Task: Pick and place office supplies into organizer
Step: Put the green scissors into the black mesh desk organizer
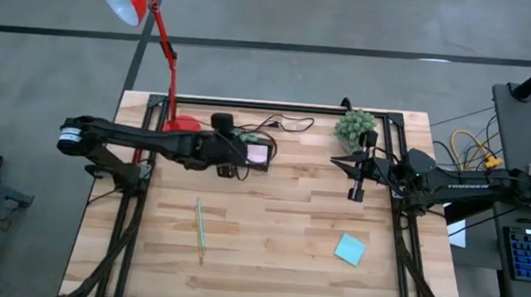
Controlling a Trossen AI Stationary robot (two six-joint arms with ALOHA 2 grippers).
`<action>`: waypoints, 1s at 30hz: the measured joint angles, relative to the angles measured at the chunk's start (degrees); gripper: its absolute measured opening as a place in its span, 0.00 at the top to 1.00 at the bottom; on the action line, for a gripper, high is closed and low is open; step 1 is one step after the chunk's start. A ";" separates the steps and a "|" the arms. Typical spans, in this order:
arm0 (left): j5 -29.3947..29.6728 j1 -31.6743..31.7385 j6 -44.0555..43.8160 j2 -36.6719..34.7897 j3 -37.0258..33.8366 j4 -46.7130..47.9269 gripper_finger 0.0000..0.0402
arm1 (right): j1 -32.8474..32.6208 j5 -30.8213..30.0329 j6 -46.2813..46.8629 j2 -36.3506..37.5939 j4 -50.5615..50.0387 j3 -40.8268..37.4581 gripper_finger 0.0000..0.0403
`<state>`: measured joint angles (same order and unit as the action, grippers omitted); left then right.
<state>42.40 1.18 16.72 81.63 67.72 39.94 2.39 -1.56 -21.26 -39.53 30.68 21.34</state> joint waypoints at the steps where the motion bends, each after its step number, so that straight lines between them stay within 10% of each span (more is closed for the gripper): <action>1: -1.57 0.40 -1.14 -0.65 0.00 -0.11 0.97 | 0.00 0.00 0.00 0.00 0.00 0.00 0.97; 30: -17.14 14.29 -13.41 -4.14 -1.63 0.15 0.97 | 0.00 0.00 0.13 0.00 0.09 0.00 0.97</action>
<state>25.26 15.47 3.32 77.49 66.10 40.09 2.39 -1.56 -21.13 -39.53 30.76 21.34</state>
